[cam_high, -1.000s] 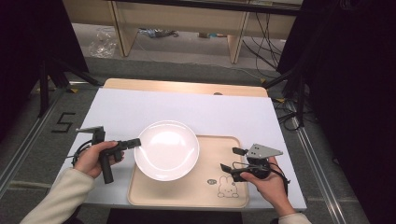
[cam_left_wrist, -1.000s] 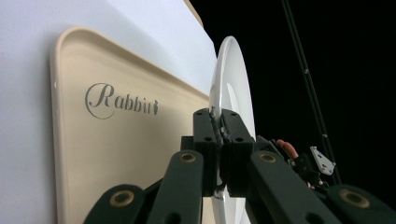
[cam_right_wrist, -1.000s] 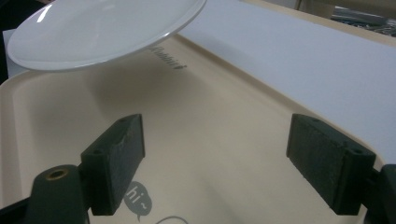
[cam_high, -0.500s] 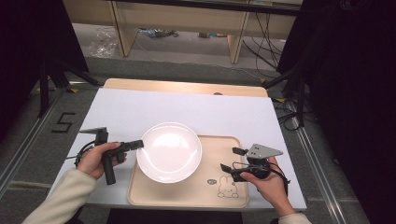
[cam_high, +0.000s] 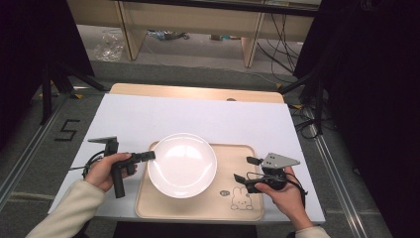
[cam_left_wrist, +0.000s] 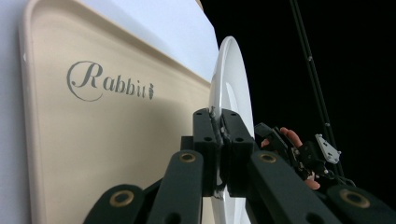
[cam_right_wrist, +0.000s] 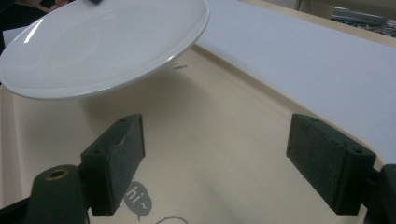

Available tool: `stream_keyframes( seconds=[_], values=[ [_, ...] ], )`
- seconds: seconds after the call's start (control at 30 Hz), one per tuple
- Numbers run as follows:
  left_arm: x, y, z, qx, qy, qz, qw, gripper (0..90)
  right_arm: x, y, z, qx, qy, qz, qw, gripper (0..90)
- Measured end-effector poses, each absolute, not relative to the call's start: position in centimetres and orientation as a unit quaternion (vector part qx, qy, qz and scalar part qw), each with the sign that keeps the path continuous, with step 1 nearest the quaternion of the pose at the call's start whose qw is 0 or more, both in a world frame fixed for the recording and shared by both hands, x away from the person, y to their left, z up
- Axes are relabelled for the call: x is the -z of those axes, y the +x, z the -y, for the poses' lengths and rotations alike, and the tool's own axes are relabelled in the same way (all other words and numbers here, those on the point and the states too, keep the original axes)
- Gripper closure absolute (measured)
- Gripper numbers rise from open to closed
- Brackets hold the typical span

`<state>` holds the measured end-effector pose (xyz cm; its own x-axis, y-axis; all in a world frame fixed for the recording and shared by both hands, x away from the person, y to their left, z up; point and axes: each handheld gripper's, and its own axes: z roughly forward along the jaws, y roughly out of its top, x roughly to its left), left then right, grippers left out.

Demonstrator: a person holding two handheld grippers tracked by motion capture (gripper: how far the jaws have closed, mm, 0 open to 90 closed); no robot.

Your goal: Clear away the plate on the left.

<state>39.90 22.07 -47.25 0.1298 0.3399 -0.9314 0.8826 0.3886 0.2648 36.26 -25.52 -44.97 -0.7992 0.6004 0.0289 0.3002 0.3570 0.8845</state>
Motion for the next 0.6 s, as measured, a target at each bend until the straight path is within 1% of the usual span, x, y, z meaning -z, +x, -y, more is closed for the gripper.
stream_keyframes(
  seconds=[0.13, 0.33, 0.37, 0.4, 0.6],
  values=[
    [47.23, 39.85, -21.75, 0.242, 0.494, -0.620, 0.560, 85.5, 44.89, 36.19, 25.56, -0.491, 0.283, -0.810, 0.147, 20.3],
    [47.32, 39.79, -21.45, 0.244, 0.503, -0.613, 0.558, 85.5, 44.88, 36.24, 25.61, -0.487, 0.279, -0.813, 0.154, 20.2],
    [47.31, 39.79, -21.41, 0.245, 0.503, -0.611, 0.560, 85.4, 44.97, 36.22, 25.52, -0.494, 0.283, -0.808, 0.148, 20.3],
    [47.44, 39.76, -21.53, 0.246, 0.517, -0.601, 0.557, 85.4, 44.89, 36.19, 25.57, -0.491, 0.283, -0.810, 0.148, 20.3],
    [47.51, 39.71, -21.24, 0.248, 0.521, -0.599, 0.555, 85.5, 44.90, 36.21, 25.56, -0.490, 0.283, -0.811, 0.149, 20.3]
  ],
)
